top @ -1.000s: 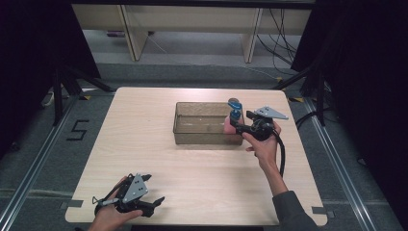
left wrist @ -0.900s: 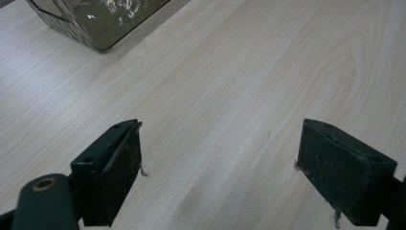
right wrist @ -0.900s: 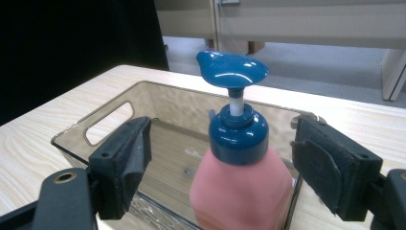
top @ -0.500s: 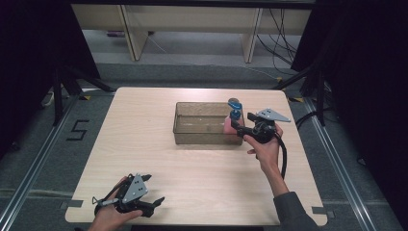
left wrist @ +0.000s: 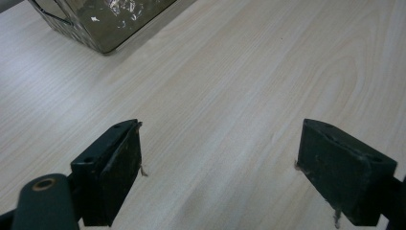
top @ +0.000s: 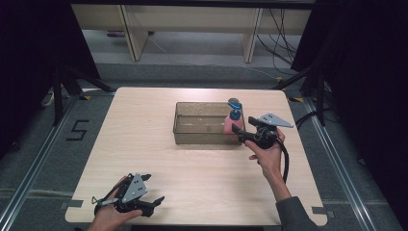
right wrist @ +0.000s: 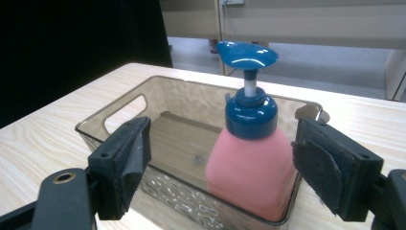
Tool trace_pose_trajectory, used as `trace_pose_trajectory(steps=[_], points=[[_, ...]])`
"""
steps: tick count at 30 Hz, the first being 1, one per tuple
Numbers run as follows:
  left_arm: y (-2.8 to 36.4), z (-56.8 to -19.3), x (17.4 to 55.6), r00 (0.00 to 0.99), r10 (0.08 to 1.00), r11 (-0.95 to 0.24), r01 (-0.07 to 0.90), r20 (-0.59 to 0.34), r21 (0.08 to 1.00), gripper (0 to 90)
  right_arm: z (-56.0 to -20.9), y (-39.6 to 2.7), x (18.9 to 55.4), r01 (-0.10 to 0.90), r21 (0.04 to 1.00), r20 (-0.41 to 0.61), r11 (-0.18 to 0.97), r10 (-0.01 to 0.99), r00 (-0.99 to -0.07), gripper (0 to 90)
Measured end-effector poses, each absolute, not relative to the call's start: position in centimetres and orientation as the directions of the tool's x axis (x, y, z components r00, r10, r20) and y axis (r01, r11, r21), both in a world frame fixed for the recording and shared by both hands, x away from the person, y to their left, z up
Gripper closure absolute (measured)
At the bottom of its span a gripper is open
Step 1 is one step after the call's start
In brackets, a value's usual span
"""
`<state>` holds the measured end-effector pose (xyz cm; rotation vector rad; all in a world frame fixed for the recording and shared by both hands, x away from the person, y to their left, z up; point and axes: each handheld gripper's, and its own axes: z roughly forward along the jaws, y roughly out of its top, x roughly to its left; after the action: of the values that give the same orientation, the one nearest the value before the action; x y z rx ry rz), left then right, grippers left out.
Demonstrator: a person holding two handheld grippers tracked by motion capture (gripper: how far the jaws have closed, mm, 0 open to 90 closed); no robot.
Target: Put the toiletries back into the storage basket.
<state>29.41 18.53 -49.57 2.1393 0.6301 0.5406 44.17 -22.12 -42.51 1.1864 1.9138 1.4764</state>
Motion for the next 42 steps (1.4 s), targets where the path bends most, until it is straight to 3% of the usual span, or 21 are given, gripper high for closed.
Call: trace_pose_trajectory(steps=[29,33,34,42], points=[[18.6,-49.4,29.5,0.778,0.600,-0.557,0.240,0.185,0.795,14.9,-43.4,-21.8,41.3,0.363,0.930,0.171,0.061,0.802,-0.572,21.6],[18.5,-49.5,29.5,0.778,0.610,-0.526,0.255,0.151,0.811,14.9,-43.4,-22.0,41.0,0.351,0.933,0.153,0.074,0.803,-0.577,21.6],[18.5,-49.5,29.5,0.779,0.610,-0.522,0.256,0.147,0.813,14.9,-43.4,-21.8,40.7,0.383,0.923,0.197,0.044,0.800,-0.567,21.6],[18.6,-49.3,29.7,0.790,0.589,-0.559,0.245,0.171,0.792,14.9,-44.0,-21.6,40.3,0.363,0.929,0.167,0.078,0.784,-0.597,21.0]])
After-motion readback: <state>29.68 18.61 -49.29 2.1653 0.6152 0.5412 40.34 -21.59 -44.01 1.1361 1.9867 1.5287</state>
